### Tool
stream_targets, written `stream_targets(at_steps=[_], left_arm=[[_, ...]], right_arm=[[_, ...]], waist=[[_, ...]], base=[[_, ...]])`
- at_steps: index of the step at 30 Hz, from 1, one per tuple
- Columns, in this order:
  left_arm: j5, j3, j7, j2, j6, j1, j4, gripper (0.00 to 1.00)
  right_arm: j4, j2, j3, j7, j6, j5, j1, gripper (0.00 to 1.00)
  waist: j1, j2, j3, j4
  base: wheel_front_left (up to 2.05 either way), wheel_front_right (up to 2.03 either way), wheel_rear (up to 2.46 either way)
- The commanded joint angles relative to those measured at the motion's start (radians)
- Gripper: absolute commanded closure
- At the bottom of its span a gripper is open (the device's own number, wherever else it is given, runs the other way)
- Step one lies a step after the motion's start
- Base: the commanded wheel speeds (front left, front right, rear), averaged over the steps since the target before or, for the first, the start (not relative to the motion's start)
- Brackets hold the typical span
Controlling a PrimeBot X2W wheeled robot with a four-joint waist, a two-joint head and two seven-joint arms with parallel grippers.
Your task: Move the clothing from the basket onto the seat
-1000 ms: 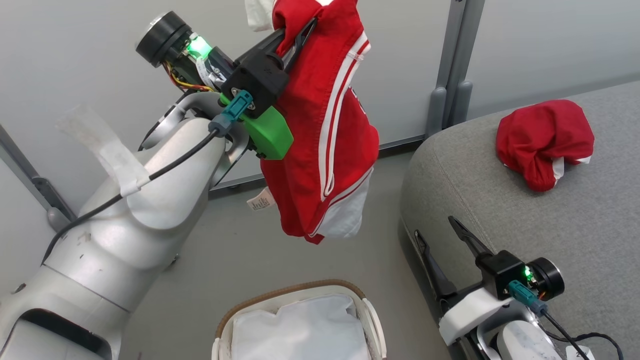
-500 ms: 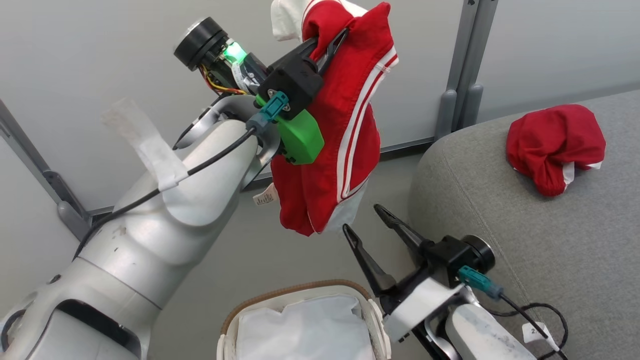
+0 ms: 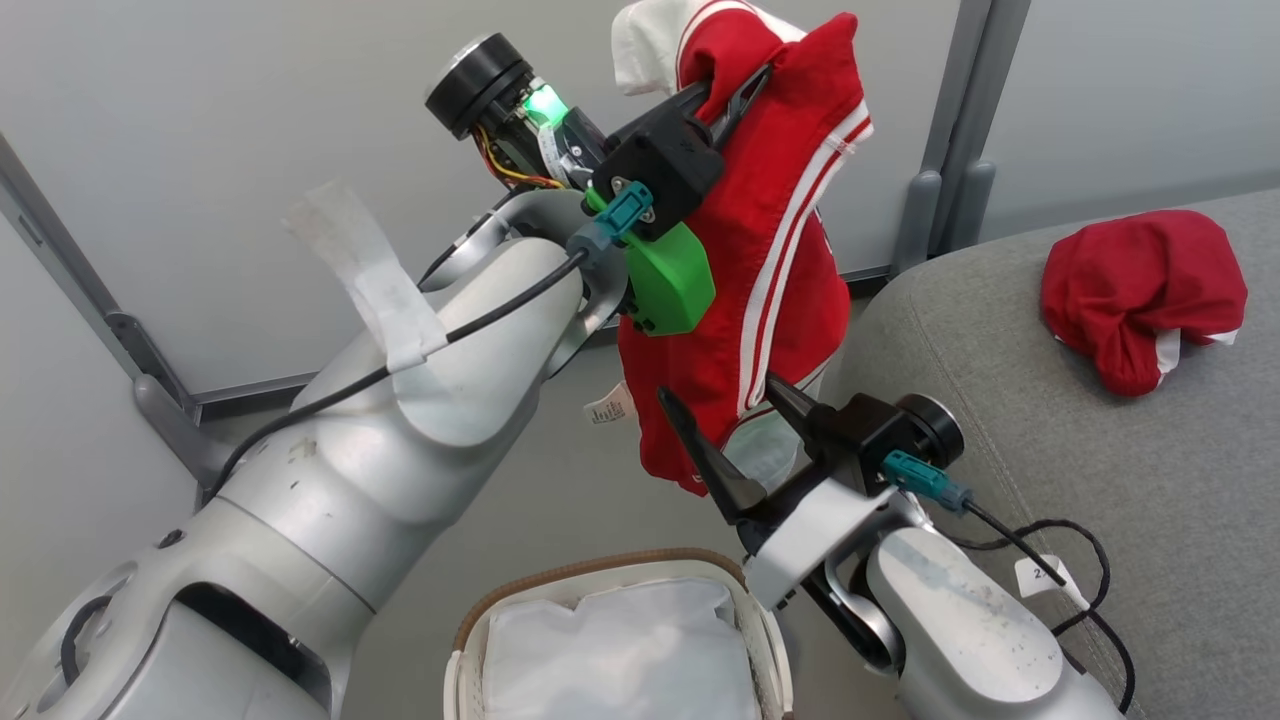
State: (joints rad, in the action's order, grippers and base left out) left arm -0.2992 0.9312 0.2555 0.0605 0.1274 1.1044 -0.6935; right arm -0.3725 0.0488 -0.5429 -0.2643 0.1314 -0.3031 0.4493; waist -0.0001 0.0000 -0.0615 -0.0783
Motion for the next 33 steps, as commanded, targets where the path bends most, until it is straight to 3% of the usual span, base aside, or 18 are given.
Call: stream_targets(at_steps=[1,2,3,4,7,20,22,23,24,25,33], left_arm=[[-0.011,0.005,0.003,-0.004,-0.001,0.01,0.005,1.0],[-0.014,0.01,0.003,-0.005,-0.001,0.006,0.008,1.0],[-0.02,0.017,0.003,-0.006,-0.001,0.0,0.011,1.0],[-0.026,0.023,0.004,-0.006,-0.001,-0.006,0.012,1.0],[-0.04,0.033,0.005,-0.007,0.0,-0.015,0.014,1.0],[-0.106,0.009,0.009,0.008,-0.005,-0.078,-0.03,1.0],[-0.118,-0.004,0.009,0.012,-0.004,-0.099,-0.034,0.78],[-0.12,-0.007,0.01,0.015,-0.004,-0.11,-0.035,0.55],[-0.125,-0.01,0.01,0.017,-0.003,-0.121,-0.036,0.2],[-0.132,-0.017,0.01,0.019,-0.003,-0.135,-0.031,0.0],[-0.168,-0.133,0.01,0.045,-0.015,-0.303,0.042,0.0]], right_arm=[[-0.006,0.003,-0.003,0.0,-0.001,0.016,0.02,0.0],[-0.01,0.003,-0.004,0.0,-0.001,0.019,0.024,0.0],[-0.015,0.004,-0.002,0.0,-0.001,0.019,0.03,0.28],[-0.017,0.004,0.002,0.0,-0.001,0.017,0.038,0.62],[-0.023,0.003,0.01,0.0,-0.001,0.023,0.056,1.0],[0.018,0.003,0.062,0.0,-0.001,0.043,0.033,1.0],[0.031,0.003,0.071,0.0,-0.001,0.048,0.028,1.0],[0.038,0.003,0.077,0.0,-0.001,0.05,0.025,1.0],[0.043,0.003,0.082,0.0,-0.001,0.053,0.022,1.0],[0.051,0.003,0.09,0.0,-0.001,0.056,0.017,1.0],[0.09,0.003,0.158,0.0,-0.001,0.087,0.002,1.0]], waist=[[0.0001,0.0,0.003,0.004],[0.0001,0.0,0.004,0.006],[0.0001,0.0,0.006,0.008],[0.0001,0.0,0.007,0.009],[0.0001,0.0,0.01,0.011],[0.0001,0.0,0.024,-0.005],[0.0001,0.0,0.027,-0.007],[0.0001,0.0,0.029,-0.008],[0.0001,0.0,0.03,-0.008],[0.0001,0.0,0.031,-0.008],[0.0001,0.0,0.046,-0.008]], base=[[0.0,0.0,0.0],[0.0,0.0,0.0],[0.0,0.0,0.0],[0.0,0.0,0.0],[0.0,0.0,0.0],[0.0,0.0,0.0],[0.0,0.0,0.0],[0.0,0.0,0.0],[0.0,0.0,0.0],[0.0,0.0,0.0],[0.0,0.0,0.0]])
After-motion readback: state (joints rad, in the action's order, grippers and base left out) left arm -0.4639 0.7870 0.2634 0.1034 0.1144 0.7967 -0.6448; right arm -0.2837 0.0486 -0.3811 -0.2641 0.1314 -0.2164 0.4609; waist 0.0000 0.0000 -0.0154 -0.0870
